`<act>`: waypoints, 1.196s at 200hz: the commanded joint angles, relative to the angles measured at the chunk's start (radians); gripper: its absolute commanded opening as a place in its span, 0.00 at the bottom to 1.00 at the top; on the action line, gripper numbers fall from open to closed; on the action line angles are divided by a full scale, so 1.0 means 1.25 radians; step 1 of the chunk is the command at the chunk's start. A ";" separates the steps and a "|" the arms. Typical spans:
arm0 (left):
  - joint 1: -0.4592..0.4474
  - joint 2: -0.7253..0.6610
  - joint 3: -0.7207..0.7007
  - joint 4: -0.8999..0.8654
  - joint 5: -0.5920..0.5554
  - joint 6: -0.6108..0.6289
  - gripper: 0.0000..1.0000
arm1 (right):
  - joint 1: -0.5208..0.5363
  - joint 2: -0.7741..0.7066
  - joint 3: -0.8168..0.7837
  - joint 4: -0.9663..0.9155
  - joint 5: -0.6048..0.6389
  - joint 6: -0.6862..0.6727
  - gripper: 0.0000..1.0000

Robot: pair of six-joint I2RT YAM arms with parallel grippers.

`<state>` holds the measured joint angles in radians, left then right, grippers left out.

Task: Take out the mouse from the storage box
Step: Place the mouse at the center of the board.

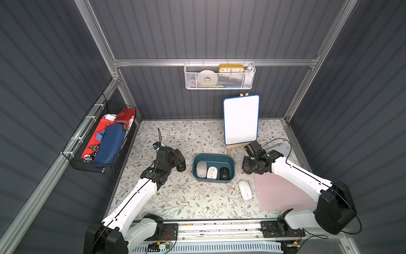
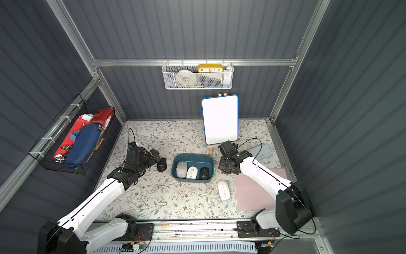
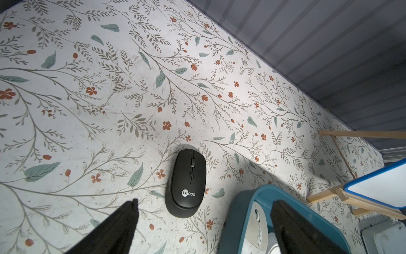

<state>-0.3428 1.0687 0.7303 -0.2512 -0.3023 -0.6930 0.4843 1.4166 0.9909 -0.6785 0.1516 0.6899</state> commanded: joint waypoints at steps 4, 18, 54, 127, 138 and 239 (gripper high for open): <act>-0.006 0.005 0.011 0.005 0.011 -0.002 0.99 | -0.015 0.062 0.012 -0.005 -0.054 -0.028 0.53; -0.007 0.002 0.011 0.000 0.009 0.000 0.99 | -0.017 0.098 0.027 -0.005 -0.065 -0.027 0.53; -0.008 -0.006 0.010 -0.006 0.001 0.005 0.99 | -0.021 0.158 0.042 0.015 -0.073 -0.019 0.54; -0.009 0.012 0.003 0.012 -0.003 0.005 0.99 | -0.020 0.213 0.054 0.026 -0.091 0.010 0.59; -0.010 0.010 0.005 0.012 -0.003 0.003 1.00 | -0.021 0.220 0.057 0.026 -0.089 0.010 0.60; -0.043 0.027 0.028 0.023 0.020 -0.002 0.99 | -0.021 0.209 0.034 0.051 -0.054 0.014 0.74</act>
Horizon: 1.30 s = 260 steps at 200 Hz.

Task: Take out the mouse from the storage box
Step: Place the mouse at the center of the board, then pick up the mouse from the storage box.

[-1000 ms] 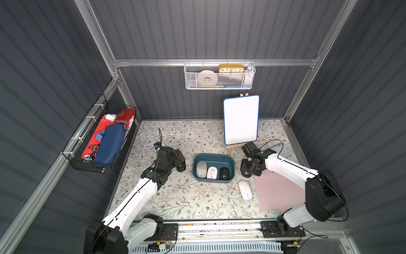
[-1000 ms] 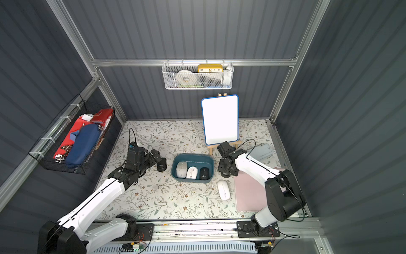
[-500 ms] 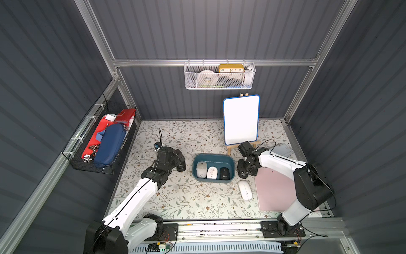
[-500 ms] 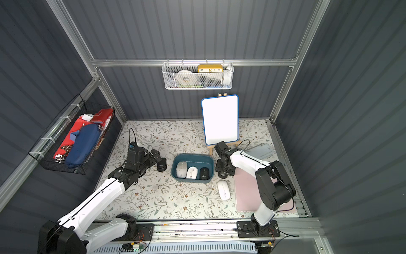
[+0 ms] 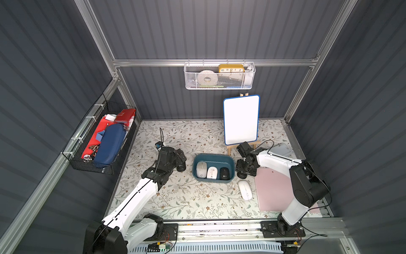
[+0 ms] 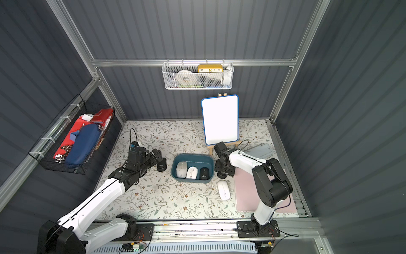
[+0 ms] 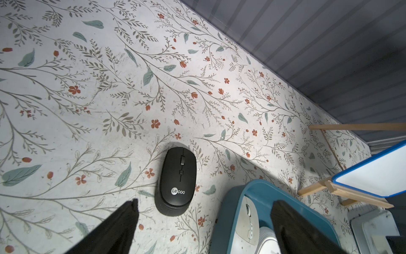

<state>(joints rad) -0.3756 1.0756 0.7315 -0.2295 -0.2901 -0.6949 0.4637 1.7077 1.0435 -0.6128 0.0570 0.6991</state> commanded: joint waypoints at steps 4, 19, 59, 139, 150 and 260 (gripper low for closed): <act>-0.020 0.027 0.031 0.006 0.010 0.001 0.99 | -0.004 -0.026 -0.008 -0.004 0.025 0.007 0.74; -0.040 0.043 0.050 0.001 0.010 -0.001 0.99 | -0.005 -0.040 -0.011 -0.008 0.031 0.006 0.75; -0.138 0.131 0.195 -0.081 0.049 0.033 0.99 | 0.006 -0.130 -0.017 -0.023 0.011 -0.031 0.75; -0.342 0.415 0.400 -0.278 -0.059 0.050 0.99 | 0.023 -0.304 -0.088 -0.022 0.051 -0.037 0.76; -0.352 0.441 0.410 -0.289 -0.062 0.042 0.99 | 0.024 -0.314 -0.090 -0.027 0.061 -0.036 0.76; -0.359 0.616 0.482 -0.413 -0.134 -0.085 0.90 | 0.024 -0.335 -0.135 -0.013 0.046 -0.036 0.76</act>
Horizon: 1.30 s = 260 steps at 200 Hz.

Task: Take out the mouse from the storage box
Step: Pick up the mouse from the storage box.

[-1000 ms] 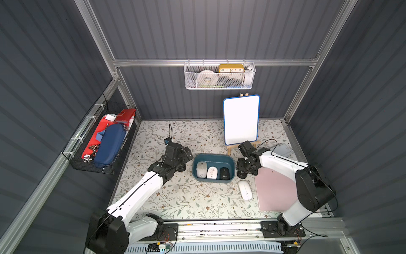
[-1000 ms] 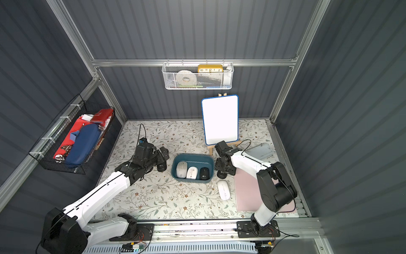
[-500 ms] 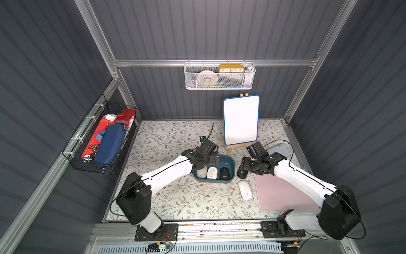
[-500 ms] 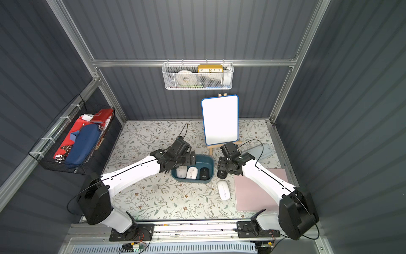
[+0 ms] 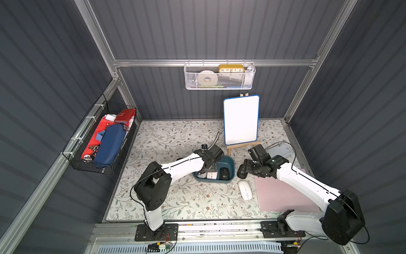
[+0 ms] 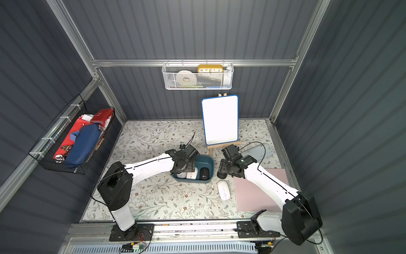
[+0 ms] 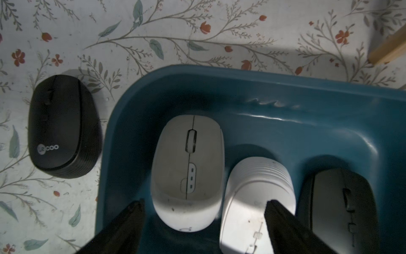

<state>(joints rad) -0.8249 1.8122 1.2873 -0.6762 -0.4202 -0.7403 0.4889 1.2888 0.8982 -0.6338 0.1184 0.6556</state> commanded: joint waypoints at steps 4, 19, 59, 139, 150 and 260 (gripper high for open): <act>0.001 0.035 0.044 -0.064 -0.036 -0.055 0.90 | 0.003 0.000 -0.020 0.007 -0.004 -0.002 0.76; 0.000 0.063 0.071 -0.091 -0.048 -0.070 0.90 | 0.004 0.001 -0.020 0.009 -0.006 -0.003 0.76; 0.001 0.093 0.093 -0.133 -0.061 -0.112 0.91 | 0.004 0.001 -0.021 0.006 -0.001 -0.005 0.76; 0.004 0.118 0.086 -0.115 -0.023 -0.126 0.86 | 0.005 0.012 -0.033 0.016 -0.003 0.001 0.75; 0.008 0.123 0.081 -0.110 -0.018 -0.126 0.85 | 0.004 0.012 -0.033 0.016 -0.006 0.001 0.75; 0.032 0.146 0.053 -0.053 0.031 -0.092 0.77 | 0.005 0.025 -0.030 0.018 -0.009 0.006 0.75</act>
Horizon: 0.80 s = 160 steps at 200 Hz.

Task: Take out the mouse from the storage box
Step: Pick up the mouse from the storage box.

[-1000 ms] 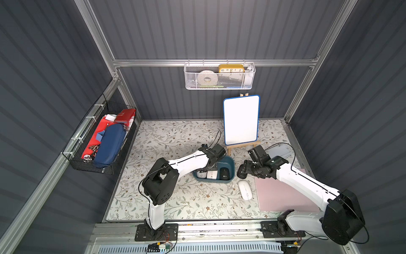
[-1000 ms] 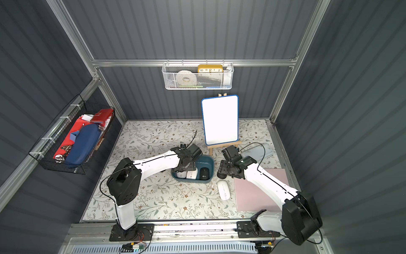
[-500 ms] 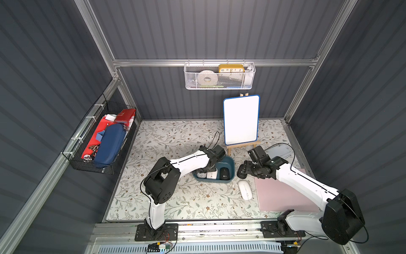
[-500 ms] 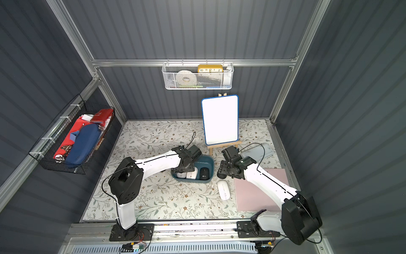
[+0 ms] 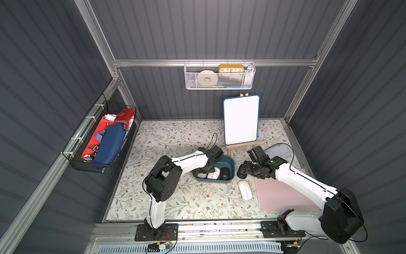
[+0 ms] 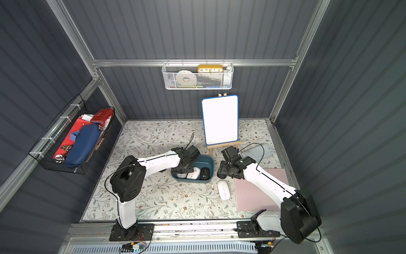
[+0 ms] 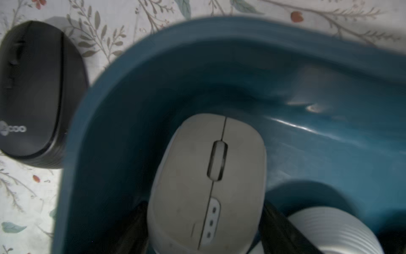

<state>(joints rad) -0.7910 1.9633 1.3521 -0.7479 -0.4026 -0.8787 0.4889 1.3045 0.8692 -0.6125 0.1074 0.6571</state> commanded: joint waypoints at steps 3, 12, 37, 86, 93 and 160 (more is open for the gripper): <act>0.004 0.029 0.001 0.005 0.017 0.019 0.77 | 0.005 0.013 -0.006 0.000 0.000 0.005 0.75; 0.005 0.036 0.000 0.012 0.020 0.022 0.76 | 0.005 0.013 -0.006 -0.002 0.000 0.004 0.75; 0.006 0.048 -0.002 0.036 0.041 0.036 0.76 | 0.005 0.013 -0.002 -0.004 0.004 0.002 0.75; 0.006 0.023 0.014 0.032 0.025 0.045 0.67 | 0.005 0.014 0.002 -0.007 0.002 0.001 0.75; 0.006 0.017 0.019 0.030 0.022 0.046 0.66 | 0.005 0.014 0.002 -0.007 0.000 0.001 0.75; 0.004 -0.085 0.006 0.028 0.003 0.047 0.61 | 0.005 0.006 -0.002 -0.007 0.000 0.001 0.75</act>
<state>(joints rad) -0.7856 1.9518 1.3586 -0.6971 -0.3855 -0.8333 0.4892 1.3132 0.8696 -0.6132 0.1043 0.6571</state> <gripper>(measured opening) 0.691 0.746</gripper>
